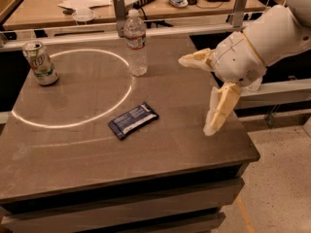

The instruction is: Move rxbar blueberry near 7up can

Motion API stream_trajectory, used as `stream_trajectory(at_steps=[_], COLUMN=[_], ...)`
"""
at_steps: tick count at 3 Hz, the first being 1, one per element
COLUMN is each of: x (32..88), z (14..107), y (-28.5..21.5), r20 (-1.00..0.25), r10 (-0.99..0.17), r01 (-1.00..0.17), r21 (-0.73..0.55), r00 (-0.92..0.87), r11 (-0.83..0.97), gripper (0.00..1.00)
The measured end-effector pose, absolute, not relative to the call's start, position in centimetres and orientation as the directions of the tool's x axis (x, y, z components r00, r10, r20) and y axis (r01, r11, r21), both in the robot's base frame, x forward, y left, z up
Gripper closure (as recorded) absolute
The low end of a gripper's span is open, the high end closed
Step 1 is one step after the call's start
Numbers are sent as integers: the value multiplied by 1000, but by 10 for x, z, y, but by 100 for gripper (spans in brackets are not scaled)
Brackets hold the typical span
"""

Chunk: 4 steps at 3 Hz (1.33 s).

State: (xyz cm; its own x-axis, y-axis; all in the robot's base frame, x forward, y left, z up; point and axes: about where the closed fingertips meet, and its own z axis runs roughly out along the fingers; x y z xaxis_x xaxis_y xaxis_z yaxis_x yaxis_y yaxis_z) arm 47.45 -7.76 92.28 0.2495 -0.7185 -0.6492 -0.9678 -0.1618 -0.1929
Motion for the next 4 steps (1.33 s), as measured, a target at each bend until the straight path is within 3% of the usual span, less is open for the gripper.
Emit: stream_trajectory(at_steps=[2, 4], x=[477, 501], z=[920, 908], y=[-74, -14], r20=[-682, -764], r10=[-685, -508], r01=[-966, -899], r21=[-199, -212], r00=[256, 398], r11=[-164, -384], gripper=[0, 0])
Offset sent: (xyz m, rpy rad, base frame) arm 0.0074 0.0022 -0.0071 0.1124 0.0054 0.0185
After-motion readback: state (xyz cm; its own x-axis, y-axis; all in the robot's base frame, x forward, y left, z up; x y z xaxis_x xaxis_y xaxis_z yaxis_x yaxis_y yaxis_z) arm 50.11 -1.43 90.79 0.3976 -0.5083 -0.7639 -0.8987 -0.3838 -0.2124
